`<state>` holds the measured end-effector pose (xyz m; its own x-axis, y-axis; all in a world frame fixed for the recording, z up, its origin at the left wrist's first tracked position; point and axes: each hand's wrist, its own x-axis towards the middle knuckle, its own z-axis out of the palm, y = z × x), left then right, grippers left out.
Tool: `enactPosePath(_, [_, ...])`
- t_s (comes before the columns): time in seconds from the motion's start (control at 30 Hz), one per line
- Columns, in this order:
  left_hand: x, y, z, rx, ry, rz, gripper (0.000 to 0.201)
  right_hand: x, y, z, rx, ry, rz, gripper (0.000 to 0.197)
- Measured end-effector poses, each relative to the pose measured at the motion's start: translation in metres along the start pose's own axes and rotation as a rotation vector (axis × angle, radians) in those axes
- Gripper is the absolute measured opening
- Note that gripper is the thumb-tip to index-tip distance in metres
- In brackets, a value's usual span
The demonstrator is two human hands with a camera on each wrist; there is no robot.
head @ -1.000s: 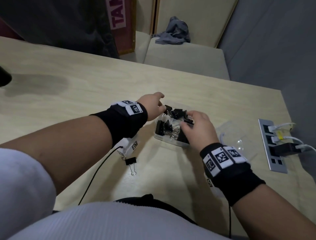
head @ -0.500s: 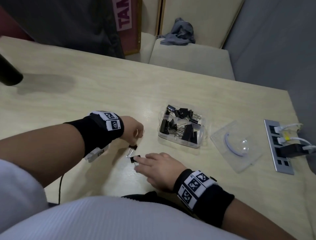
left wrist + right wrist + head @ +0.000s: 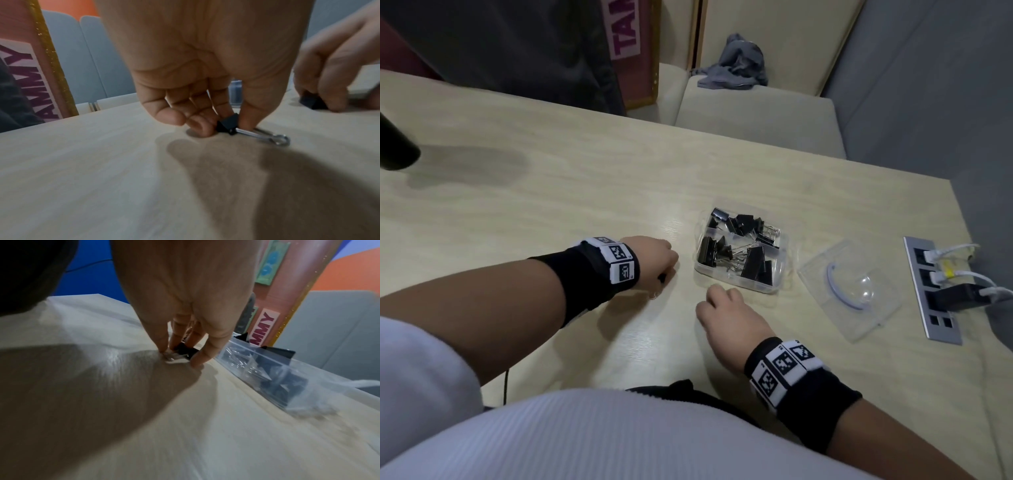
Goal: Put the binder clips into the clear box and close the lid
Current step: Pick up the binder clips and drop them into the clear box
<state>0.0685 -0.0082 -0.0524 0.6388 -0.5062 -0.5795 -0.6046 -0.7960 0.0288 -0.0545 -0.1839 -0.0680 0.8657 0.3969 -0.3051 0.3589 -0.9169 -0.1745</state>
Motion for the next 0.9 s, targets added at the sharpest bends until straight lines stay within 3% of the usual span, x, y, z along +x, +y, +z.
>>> enactPosePath(0.2, [0.005, 0.006, 0.005, 0.174, 0.194, 0.065, 0.031, -0.001, 0.016, 0.002, 0.038, 0.042, 0.095, 0.023])
enactPosePath(0.37, [0.004, 0.0, 0.006, 0.191, 0.23, 0.055, 0.032, 0.0, 0.021, -0.021, 0.174, 0.372, 0.069, 0.005])
enactPosePath(0.53, [0.003, -0.007, 0.002, 0.175, 0.182, 0.054, 0.027, 0.018, 0.051, -0.058, 0.432, 0.616, 0.316, 0.017])
enactPosePath(0.63, [0.005, -0.007, 0.005, 0.153, 0.184, 0.017, 0.022, 0.024, 0.065, -0.066, 0.419, 0.516, 0.413, 0.032])
enactPosePath(0.8, [0.008, -0.007, 0.009, 0.118, 0.188, -0.077, 0.02, 0.017, 0.062, -0.046, 0.274, 0.152, 0.497, 0.063])
enactPosePath(0.9, [0.006, -0.006, 0.008, 0.095, 0.179, -0.1, 0.017, 0.01, 0.057, -0.029, 0.204, 0.132, 0.481, 0.068])
